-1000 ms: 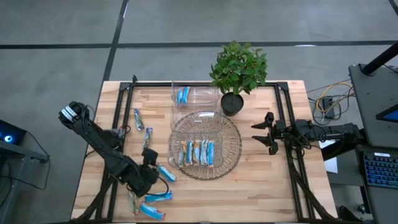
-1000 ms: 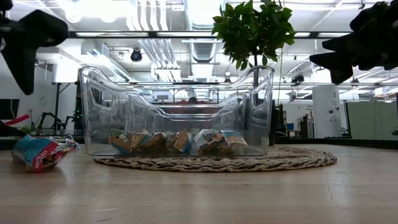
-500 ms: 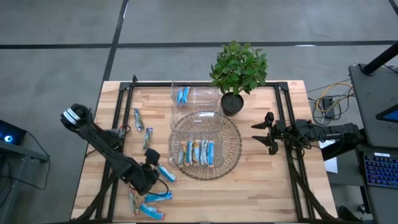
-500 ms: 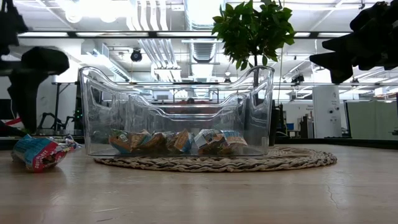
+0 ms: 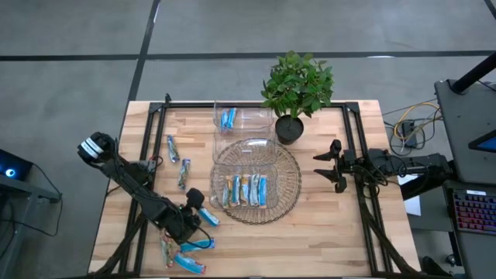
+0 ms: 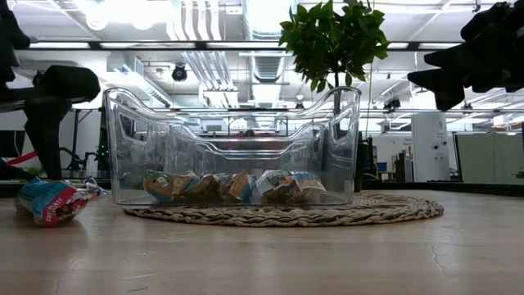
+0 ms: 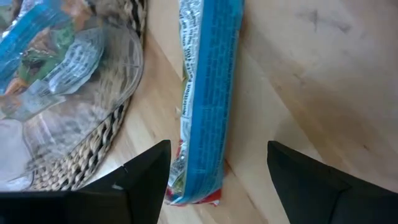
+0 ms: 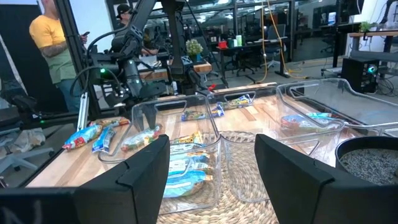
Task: Pick and place Granola Bars by type
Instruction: Put the red granola bar into the top transparent bin
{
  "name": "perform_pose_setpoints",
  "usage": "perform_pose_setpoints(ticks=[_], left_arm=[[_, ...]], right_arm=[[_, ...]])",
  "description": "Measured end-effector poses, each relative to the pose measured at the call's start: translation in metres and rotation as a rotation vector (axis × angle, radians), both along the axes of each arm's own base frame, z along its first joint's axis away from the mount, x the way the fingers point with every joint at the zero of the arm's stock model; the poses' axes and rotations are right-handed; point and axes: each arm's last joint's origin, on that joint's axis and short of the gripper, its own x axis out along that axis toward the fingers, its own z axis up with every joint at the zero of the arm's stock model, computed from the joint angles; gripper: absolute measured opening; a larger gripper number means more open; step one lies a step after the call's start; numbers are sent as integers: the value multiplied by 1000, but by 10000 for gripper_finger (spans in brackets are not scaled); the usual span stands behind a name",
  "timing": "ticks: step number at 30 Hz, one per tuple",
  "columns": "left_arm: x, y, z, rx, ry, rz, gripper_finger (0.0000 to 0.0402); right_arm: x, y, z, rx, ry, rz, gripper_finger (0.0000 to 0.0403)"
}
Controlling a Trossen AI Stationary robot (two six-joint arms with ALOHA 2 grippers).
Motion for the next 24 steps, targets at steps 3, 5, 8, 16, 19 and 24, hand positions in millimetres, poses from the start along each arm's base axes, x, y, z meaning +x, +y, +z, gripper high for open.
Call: perform_pose_setpoints(ticks=[3,5,8,16,19,24], left_arm=[[1,3,-1,4,3,10,244],[1,3,-2,-3,14,3,235],[1,2,-2,-18,40,-25,205],[1,0,-6,-55,78,-37,74],[1,-1,-5,-69,81,-37,28],[3,-3,0,-103,76,-12,5]], right_arm=[[0,0,0,0,0,0,224],[0,0,0,0,0,0,224],[0,0,0,0,0,0,224],[0,0,0,0,0,0,224],[0,0,0,0,0,0,224],[0,0,0,0,0,0,224]])
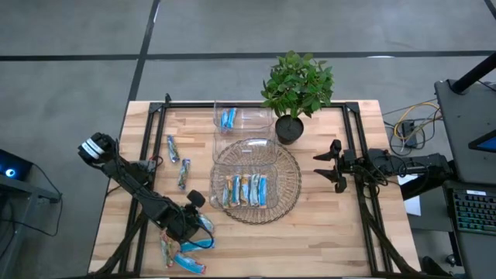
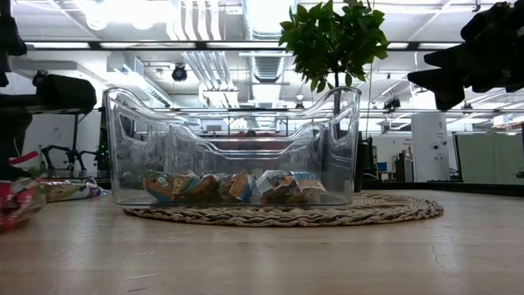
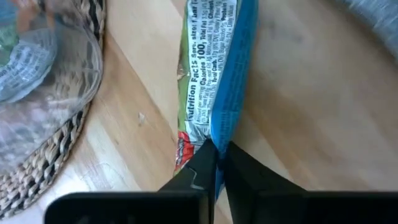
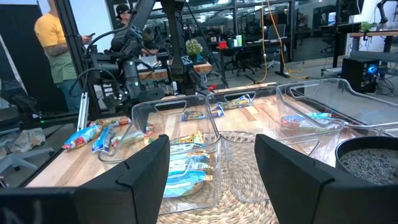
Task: Pick and place Granola Bars by type
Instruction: Put the red granola bar into the top transparent bin
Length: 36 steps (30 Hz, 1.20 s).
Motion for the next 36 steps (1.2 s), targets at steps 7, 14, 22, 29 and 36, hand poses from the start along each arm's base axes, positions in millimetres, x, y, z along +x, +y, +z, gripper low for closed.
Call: perform_pose_setpoints(ticks=[7,14,22,29,36], left_arm=[[5,-6,11,-37,-6,-2,1],[5,-7,26,-29,27,46,0],[14,-16,76,-117,-12,148,0],[20,-22,126,-200,-31,245,0],[20,-19,174,-306,-81,478,0]], right_arm=[[0,0,0,0,0,0,224],[0,0,0,0,0,0,224],[0,0,0,0,0,0,224],[0,0,0,0,0,0,224],[0,0,0,0,0,0,224]])
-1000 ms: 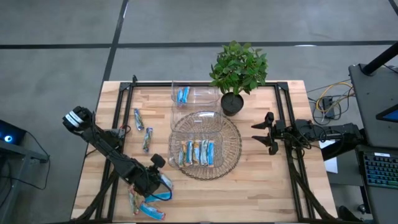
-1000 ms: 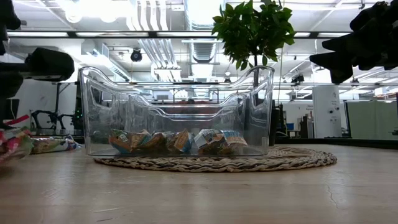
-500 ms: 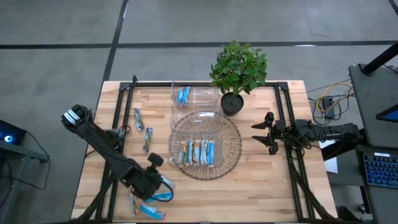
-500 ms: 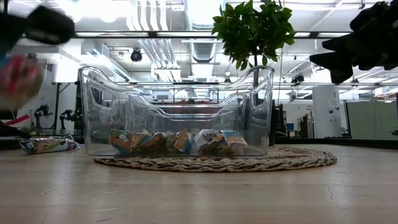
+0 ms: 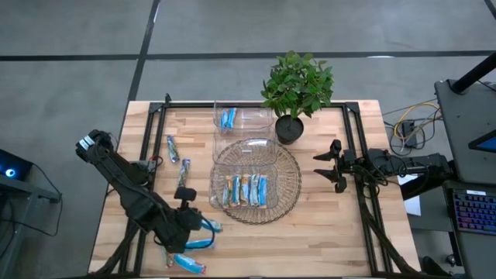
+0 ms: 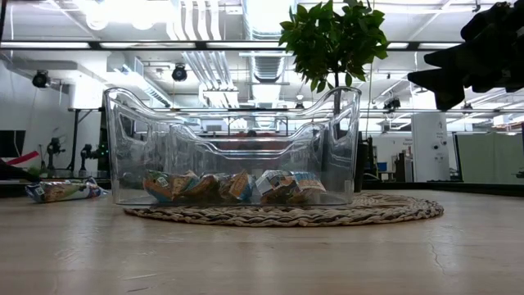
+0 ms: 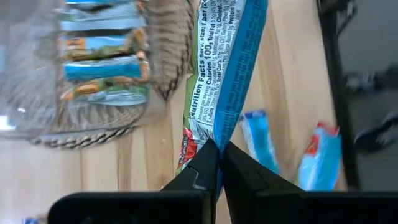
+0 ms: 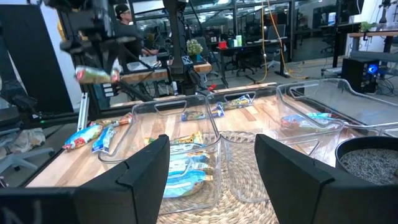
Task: Pick and place Granola Bars by type
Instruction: Put the red granola bar into the top transparent bin
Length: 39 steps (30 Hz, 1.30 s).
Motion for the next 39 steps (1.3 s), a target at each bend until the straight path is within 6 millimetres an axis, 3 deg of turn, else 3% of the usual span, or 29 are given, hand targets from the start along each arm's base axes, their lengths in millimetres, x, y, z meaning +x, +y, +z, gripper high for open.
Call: perform_pose_setpoints(ticks=[8,17,29,39], left_arm=[[16,23,33,-171,-52,363,0],[52,82,42,-317,-55,658,0],[98,199,43,-580,-174,947,0],[120,302,21,-671,-304,1159,0]], right_arm=[[0,0,0,0,0,0,224],[0,0,0,0,0,0,224],[0,0,0,0,0,0,224],[0,0,0,0,0,0,224]])
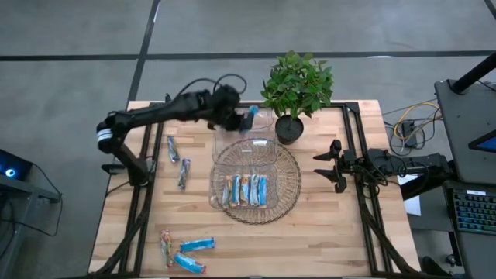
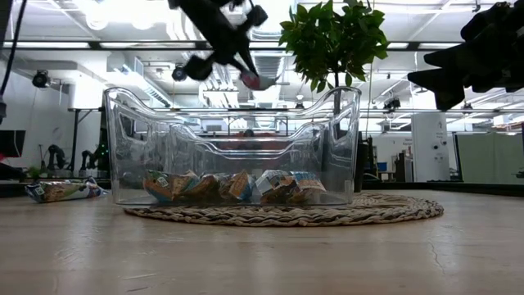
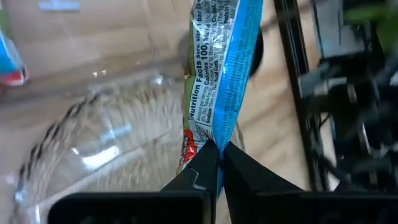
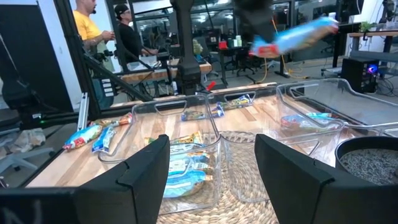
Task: Pick and place Granola Bars by type
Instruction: Put the red granola bar into the top transparent bin
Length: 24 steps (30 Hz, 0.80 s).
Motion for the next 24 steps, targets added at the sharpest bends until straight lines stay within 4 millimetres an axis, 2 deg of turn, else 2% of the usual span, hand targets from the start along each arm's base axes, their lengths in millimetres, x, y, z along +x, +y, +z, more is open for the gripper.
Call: perform_pose_setpoints(ticks=[7,14,17,24], left_arm=[[15,58,-38,-43,24,104,0],[28,101,-71,-33,77,172,0],[30,110,-83,-46,99,188,0],[28,115,-101,-75,141,219,0]], right_arm=[[0,0,0,0,0,0,224],[0,0,0,0,0,0,224],[0,0,0,0,0,1,224],[0,0,0,0,0,0,224]])
